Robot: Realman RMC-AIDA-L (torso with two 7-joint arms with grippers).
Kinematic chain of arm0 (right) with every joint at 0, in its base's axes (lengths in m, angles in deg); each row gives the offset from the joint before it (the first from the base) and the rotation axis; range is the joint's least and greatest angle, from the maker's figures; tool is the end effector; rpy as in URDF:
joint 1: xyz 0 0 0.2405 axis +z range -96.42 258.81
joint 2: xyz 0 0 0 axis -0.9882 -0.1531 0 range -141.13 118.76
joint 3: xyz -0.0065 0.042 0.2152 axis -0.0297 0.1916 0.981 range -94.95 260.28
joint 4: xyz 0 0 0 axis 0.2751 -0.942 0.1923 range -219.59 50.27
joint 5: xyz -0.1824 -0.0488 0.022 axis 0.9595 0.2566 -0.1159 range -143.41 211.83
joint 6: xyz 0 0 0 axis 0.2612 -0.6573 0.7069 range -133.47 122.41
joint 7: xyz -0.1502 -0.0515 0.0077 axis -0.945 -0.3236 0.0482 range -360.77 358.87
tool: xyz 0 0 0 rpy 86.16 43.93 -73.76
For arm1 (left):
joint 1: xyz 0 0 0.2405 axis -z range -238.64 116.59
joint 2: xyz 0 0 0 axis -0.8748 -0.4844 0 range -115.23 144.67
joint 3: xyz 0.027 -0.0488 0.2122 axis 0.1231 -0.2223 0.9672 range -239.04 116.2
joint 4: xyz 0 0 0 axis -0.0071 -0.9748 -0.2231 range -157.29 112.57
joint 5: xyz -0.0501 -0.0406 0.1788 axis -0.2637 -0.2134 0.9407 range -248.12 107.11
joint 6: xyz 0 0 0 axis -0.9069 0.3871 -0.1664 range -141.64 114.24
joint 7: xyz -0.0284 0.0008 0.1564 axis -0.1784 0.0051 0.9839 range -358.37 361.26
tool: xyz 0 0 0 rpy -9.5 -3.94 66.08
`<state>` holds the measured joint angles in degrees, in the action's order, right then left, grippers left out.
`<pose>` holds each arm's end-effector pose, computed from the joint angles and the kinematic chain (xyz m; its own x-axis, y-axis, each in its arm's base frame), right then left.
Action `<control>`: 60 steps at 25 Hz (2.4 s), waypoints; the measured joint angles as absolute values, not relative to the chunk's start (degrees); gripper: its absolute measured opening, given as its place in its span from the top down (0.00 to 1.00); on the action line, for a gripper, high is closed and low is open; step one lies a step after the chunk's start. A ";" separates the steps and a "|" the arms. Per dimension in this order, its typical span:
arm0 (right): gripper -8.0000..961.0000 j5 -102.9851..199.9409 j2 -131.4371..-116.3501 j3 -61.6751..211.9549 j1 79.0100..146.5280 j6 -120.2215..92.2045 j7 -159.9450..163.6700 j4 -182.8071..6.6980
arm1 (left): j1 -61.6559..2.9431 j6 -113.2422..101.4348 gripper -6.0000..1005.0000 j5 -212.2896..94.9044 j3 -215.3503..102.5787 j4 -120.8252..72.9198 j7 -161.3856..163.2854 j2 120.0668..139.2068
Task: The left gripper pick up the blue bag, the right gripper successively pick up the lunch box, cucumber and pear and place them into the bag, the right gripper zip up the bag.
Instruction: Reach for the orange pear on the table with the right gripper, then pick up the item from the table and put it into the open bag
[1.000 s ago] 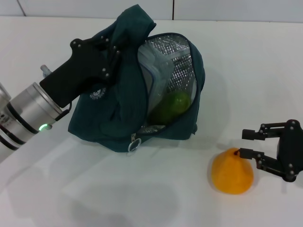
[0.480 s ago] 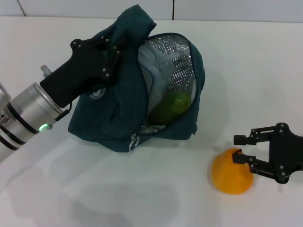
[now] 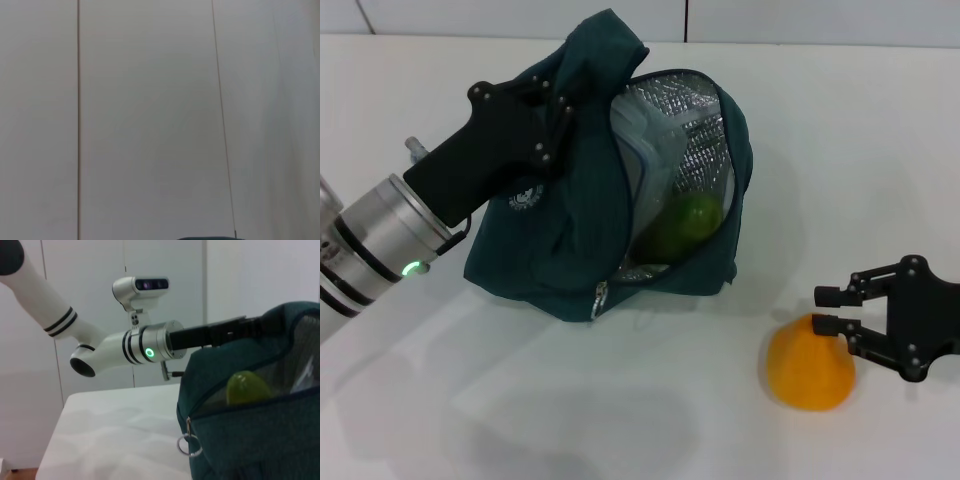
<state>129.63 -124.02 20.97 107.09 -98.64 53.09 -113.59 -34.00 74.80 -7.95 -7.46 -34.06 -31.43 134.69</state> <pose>0.2219 0.2640 -0.0048 0.8657 -0.0186 -0.5003 -0.1058 -0.9835 -0.1465 -0.2045 0.2983 0.0012 0.5997 -0.1755 0.7808 0.4572 -0.7256 -0.5142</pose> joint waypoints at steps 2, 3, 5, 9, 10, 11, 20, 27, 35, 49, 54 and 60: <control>0.73 130.26 -124.10 20.97 107.24 -98.40 53.30 -113.66 | -33.99 74.79 0.92 -7.96 -7.46 -34.05 -31.43 134.69; 0.74 130.50 -124.14 20.97 107.35 -98.36 53.33 -113.69 | -33.99 74.77 0.92 -7.97 -7.46 -34.06 -31.43 134.69; 0.76 130.98 -124.17 20.94 107.70 -98.35 53.34 -113.66 | -33.98 74.73 0.92 -7.98 -7.46 -34.05 -31.43 134.69; 0.79 132.02 -124.24 20.72 108.28 -98.42 53.36 -113.58 | -33.96 74.71 0.92 -8.00 -7.46 -34.05 -31.43 134.69; 0.79 132.04 -124.24 20.63 108.33 -98.42 53.36 -113.58 | -33.96 74.71 0.92 -8.00 -7.46 -34.05 -31.43 134.69; 0.80 132.05 -124.24 20.58 108.37 -98.41 53.36 -113.58 | -33.94 74.71 0.92 -8.00 -7.46 -34.05 -31.43 134.69; 0.86 132.11 -124.18 20.28 108.71 -98.30 53.26 -113.58 | -33.73 74.58 0.92 -8.00 -7.46 -34.05 -31.43 134.69; 0.90 131.42 -124.07 23.85 108.15 -99.04 51.63 -113.97 | -33.69 74.70 0.92 -7.83 -7.46 -34.05 -31.43 134.69; 0.95 129.22 -124.52 28.59 108.00 -100.31 47.72 -113.69 | -34.26 74.89 0.92 -7.86 -7.46 -34.05 -31.43 134.69; 0.95 117.02 -125.58 30.29 110.92 -104.08 46.27 -114.13 | -34.64 75.07 0.92 -7.75 -7.46 -34.17 -31.23 134.69; 0.95 113.16 -126.62 30.03 115.88 -103.66 46.25 -113.79 | -34.26 75.07 0.92 -7.74 -7.30 -34.14 -30.36 134.68; 0.95 111.27 -126.97 29.15 122.22 -102.57 46.29 -112.02 | -34.16 75.19 0.92 -7.89 -5.87 -34.60 -30.33 134.74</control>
<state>111.27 -126.97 29.15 122.22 -102.57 46.29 -112.02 -34.16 75.19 -7.89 -5.87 -34.60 -30.33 134.74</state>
